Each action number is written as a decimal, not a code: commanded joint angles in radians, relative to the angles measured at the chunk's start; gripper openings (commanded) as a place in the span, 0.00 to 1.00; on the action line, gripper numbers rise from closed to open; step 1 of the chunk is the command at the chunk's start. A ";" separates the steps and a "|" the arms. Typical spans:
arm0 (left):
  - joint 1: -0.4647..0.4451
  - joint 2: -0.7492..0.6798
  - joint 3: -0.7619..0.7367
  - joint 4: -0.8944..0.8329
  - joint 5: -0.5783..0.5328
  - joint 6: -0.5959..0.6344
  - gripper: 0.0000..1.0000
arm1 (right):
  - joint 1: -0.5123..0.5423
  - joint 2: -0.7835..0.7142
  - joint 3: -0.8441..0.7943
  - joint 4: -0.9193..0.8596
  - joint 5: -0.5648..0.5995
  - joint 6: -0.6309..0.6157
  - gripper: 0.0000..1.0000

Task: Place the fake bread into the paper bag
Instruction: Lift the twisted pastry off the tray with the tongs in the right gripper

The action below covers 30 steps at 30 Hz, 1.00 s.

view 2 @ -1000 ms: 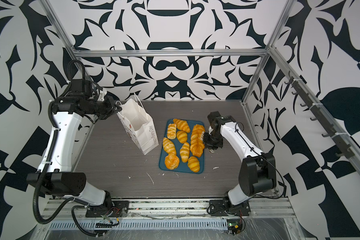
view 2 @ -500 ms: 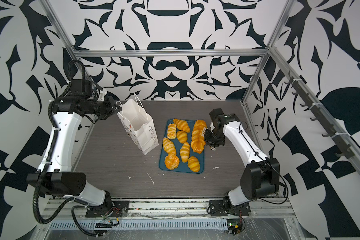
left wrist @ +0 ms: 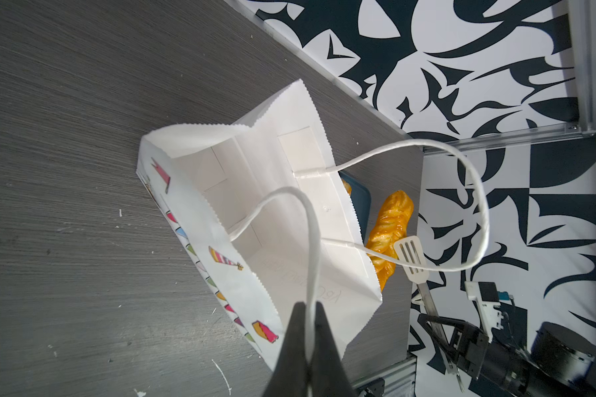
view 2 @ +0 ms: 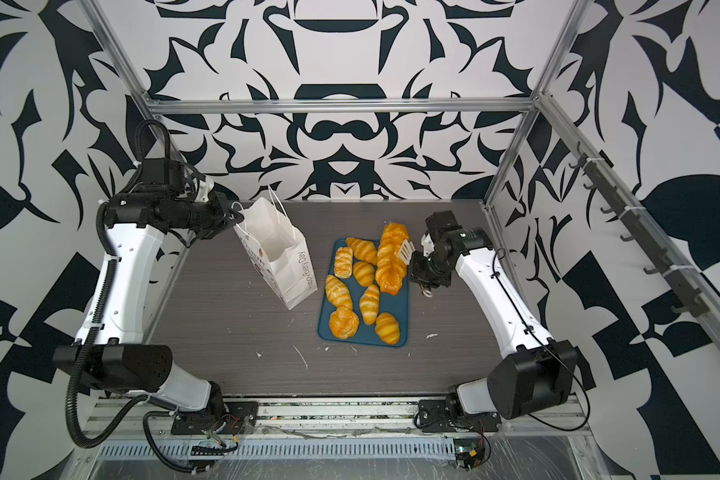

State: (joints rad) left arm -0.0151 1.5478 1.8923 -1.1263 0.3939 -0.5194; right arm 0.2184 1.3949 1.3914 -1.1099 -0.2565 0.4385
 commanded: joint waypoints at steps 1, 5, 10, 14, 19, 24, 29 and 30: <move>0.003 0.001 0.019 -0.029 0.008 0.004 0.00 | 0.011 -0.052 0.069 0.060 -0.048 -0.012 0.06; 0.003 -0.002 0.019 -0.032 0.007 0.005 0.00 | 0.031 -0.067 0.101 0.075 -0.062 -0.014 0.07; 0.003 -0.004 0.026 -0.038 0.006 0.005 0.00 | 0.070 -0.081 0.150 0.092 -0.066 -0.014 0.07; 0.003 -0.006 0.033 -0.045 0.002 0.004 0.00 | 0.093 -0.085 0.194 0.106 -0.060 -0.009 0.07; 0.003 -0.008 0.040 -0.057 -0.004 0.006 0.00 | 0.147 -0.067 0.292 0.109 -0.063 -0.018 0.07; 0.003 -0.016 0.044 -0.073 -0.007 0.013 0.00 | 0.202 -0.036 0.408 0.119 -0.064 -0.018 0.08; 0.003 -0.024 0.040 -0.086 -0.013 0.019 0.00 | 0.249 0.017 0.525 0.117 -0.059 -0.019 0.08; 0.004 -0.027 0.038 -0.088 -0.013 0.020 0.00 | 0.263 0.031 0.547 0.117 -0.055 -0.020 0.08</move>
State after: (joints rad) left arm -0.0151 1.5440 1.9114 -1.1526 0.3855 -0.5117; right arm 0.4591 1.4136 1.8626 -1.0714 -0.3054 0.4374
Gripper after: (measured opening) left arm 0.052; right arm 0.232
